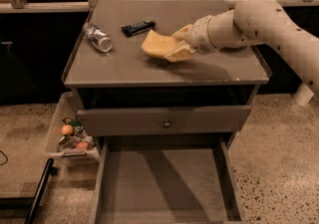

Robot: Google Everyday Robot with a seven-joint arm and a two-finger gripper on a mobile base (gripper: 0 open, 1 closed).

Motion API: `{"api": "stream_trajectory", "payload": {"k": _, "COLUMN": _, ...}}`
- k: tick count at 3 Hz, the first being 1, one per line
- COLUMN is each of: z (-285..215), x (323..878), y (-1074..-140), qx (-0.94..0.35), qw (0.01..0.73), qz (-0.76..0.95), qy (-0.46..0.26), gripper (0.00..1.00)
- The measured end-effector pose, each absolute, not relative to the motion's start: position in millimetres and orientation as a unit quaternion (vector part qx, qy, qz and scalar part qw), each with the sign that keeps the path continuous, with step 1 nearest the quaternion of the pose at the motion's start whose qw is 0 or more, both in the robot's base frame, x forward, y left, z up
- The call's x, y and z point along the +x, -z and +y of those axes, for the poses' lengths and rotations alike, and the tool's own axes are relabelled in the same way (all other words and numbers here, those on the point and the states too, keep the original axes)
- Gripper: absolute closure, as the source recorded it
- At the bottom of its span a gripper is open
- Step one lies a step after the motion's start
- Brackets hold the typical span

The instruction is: Pick sponge from middle drawer and place on counter

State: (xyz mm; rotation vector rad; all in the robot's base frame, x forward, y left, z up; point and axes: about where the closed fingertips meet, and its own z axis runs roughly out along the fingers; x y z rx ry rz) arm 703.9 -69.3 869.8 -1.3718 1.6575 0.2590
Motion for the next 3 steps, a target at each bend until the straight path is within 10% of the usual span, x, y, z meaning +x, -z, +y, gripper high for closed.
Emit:
{"api": "stream_trajectory", "payload": {"k": 1, "z": -69.2, "x": 703.9, "y": -869.7, "qx": -0.559, "qw": 0.468, "qz": 0.676, "qy": -0.106, "gripper": 0.11}}
{"api": "stream_trajectory", "payload": {"k": 3, "z": -69.1, "x": 703.9, "y": -869.7, "qx": -0.559, "qw": 0.468, "qz": 0.676, "qy": -0.106, "gripper": 0.00}}
